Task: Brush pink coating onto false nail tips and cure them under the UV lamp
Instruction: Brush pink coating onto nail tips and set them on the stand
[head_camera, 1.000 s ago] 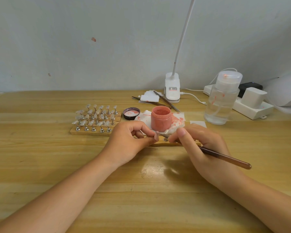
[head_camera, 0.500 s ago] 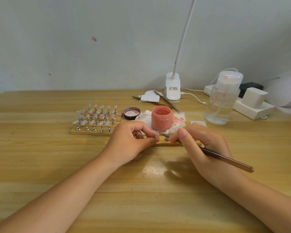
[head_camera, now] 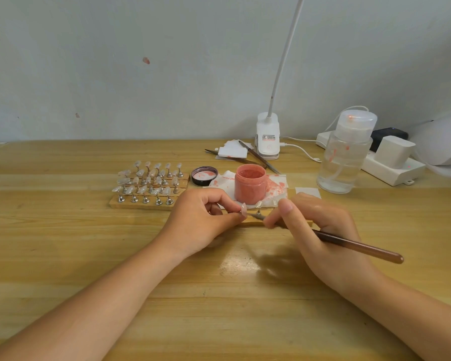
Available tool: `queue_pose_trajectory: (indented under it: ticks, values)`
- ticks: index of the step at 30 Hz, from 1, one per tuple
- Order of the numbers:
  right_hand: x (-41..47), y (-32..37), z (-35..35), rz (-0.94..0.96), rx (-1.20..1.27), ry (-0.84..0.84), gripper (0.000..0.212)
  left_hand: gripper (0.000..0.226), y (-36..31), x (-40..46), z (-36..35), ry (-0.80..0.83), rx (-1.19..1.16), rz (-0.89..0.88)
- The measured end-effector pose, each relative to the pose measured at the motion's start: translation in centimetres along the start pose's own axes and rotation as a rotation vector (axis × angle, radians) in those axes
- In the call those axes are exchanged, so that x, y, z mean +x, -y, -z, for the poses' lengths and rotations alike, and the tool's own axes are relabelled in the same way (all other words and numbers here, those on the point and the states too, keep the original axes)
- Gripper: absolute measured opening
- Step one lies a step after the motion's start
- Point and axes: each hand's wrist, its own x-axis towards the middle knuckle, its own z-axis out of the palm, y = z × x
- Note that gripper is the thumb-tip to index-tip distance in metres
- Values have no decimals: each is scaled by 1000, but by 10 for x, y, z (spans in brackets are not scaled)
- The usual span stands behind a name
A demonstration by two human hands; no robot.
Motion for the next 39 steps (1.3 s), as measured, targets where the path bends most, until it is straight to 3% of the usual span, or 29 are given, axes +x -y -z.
queue_pose_trajectory:
  ticks: [4, 14, 18, 23, 34, 39]
  values:
    - [2, 1, -1, 6, -22, 35, 28, 12, 0, 0, 0, -3, 3, -2]
    - [0, 0, 0, 34, -29, 36, 30, 14, 0, 0, 0, -3, -13, -6]
    - [2, -1, 0, 42, -58, -46, 31, 11, 1, 0, -1, -6, -24, 6]
    - [-1, -1, -1, 39, -24, 10, 36, 15, 1, 1, 0, 2, -23, -9]
    - [0, -3, 1, 9, 61, -98, 36, 5, -2, 0, 0, 12, -73, -77]
    - [3, -1, 0, 6, 18, -72, 26, 22, -3, 0, 0, 17, -51, -95]
